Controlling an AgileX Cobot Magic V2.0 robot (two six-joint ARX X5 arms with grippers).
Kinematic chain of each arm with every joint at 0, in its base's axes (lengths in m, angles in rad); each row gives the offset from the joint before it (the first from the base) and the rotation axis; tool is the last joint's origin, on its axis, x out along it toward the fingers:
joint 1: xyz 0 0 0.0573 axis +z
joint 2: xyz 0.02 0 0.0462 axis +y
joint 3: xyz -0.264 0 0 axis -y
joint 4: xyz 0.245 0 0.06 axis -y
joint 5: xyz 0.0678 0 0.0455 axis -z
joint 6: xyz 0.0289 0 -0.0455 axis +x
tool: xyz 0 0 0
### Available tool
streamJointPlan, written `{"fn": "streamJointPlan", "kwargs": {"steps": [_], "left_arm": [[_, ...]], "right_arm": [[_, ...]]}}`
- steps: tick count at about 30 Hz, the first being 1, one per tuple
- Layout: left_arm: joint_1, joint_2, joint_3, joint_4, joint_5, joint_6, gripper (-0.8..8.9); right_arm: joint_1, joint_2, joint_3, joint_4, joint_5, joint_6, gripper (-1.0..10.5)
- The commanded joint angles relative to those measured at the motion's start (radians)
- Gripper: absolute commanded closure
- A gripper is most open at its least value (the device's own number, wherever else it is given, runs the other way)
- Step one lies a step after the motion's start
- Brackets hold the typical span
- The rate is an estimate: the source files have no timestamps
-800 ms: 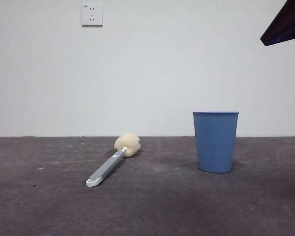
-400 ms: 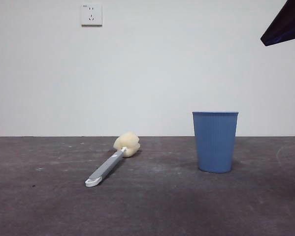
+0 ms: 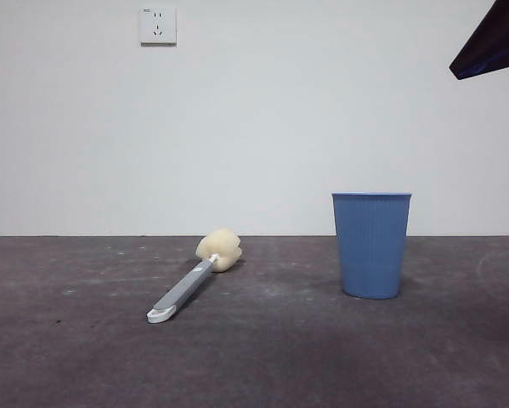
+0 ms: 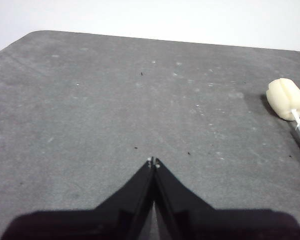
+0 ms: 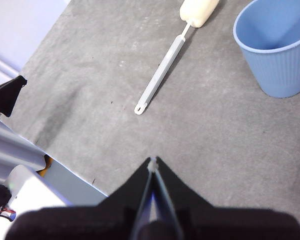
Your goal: Pick up the cup brush,pick up the cup,insert the brush into the cup,clean the cup,put the cup brush back,put the cup back to the fixed position on the table
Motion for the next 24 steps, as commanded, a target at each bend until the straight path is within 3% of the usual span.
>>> {"fn": "streamJointPlan", "kwargs": {"steps": [1, 5, 7, 10, 16, 24], "left_arm": [[0.002, -0.002, -0.013, 0.002, 0.001, -0.005, 8.17], [0.002, -0.002, -0.013, 0.002, 0.001, -0.005, 8.17], [0.002, -0.002, -0.013, 0.002, 0.001, -0.005, 8.17], [0.003, -0.002, -0.013, 0.002, 0.002, -0.005, 8.17], [0.002, -0.002, -0.013, 0.002, 0.002, -0.005, 8.17], [0.002, -0.002, -0.013, 0.002, 0.001, -0.005, 8.17]], "right_arm": [[0.001, -0.002, 0.002, 0.005, 0.002, -0.021, 9.4], [-0.027, -0.059, 0.000, 0.006, 0.099, -0.166, 9.5], [-0.064, -0.104, -0.010, 0.008, 0.101, -0.257, 9.5], [-0.153, -0.188, -0.063, 0.035, 0.101, -0.328, 9.5], [-0.315, -0.369, -0.272, 0.233, 0.101, -0.354, 9.5], [-0.399, -0.532, -0.521, 0.365, 0.131, -0.349, 9.5]]}}
